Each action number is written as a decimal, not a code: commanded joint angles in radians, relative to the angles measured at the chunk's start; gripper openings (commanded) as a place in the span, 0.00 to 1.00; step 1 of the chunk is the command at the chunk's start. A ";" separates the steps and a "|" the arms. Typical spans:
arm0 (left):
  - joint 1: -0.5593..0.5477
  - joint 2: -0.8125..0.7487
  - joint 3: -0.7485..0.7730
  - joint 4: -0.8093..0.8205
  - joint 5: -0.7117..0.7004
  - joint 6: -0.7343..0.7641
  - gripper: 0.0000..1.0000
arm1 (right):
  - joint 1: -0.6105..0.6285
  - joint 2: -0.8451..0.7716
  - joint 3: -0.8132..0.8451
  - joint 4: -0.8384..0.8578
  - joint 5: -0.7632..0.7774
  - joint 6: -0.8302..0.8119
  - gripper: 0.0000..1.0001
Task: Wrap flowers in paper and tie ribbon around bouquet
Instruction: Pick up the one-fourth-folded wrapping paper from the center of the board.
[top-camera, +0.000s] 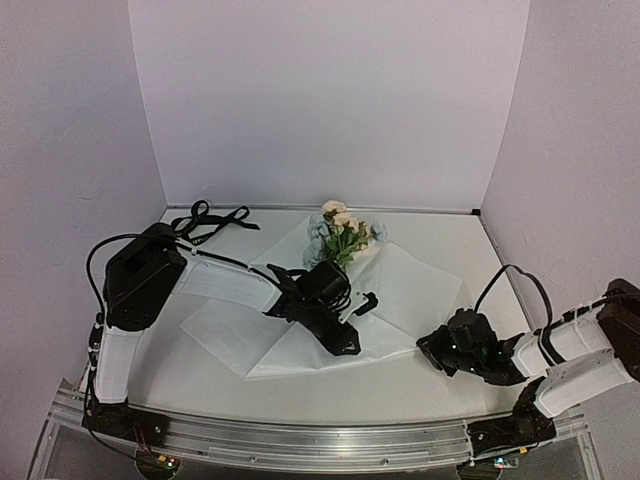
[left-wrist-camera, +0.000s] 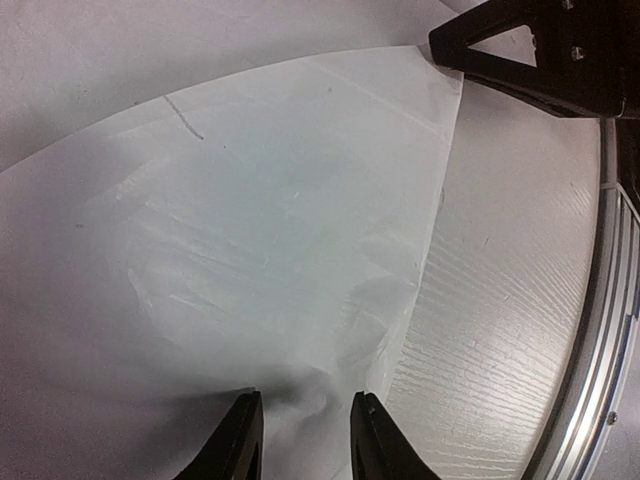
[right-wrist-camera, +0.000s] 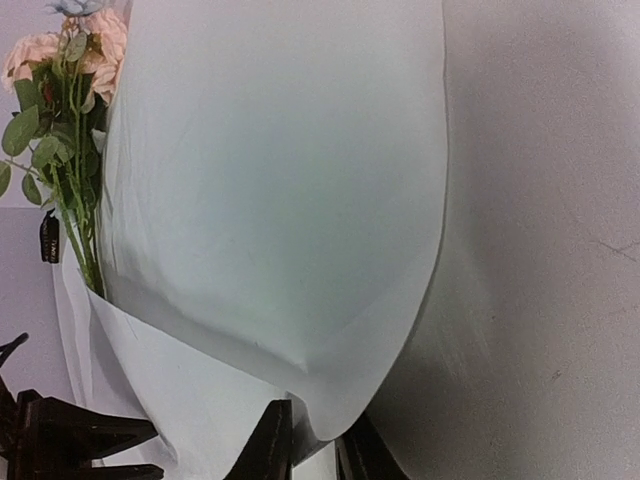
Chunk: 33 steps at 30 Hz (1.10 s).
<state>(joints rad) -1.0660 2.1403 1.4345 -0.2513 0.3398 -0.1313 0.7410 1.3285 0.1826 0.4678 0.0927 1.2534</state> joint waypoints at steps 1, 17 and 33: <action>-0.003 0.011 0.031 -0.019 0.020 0.019 0.32 | 0.002 0.029 -0.019 -0.208 0.007 -0.031 0.08; -0.041 -0.048 0.016 0.005 0.023 0.091 0.32 | 0.204 -0.292 0.095 -0.662 0.238 -0.167 0.00; -0.157 -0.068 0.029 0.099 -0.220 0.269 0.29 | 0.216 -0.310 0.127 -0.672 0.209 -0.159 0.00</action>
<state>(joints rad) -1.2218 2.1410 1.4342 -0.2249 0.1947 0.0765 0.9501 1.0419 0.2749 -0.1799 0.2798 1.1030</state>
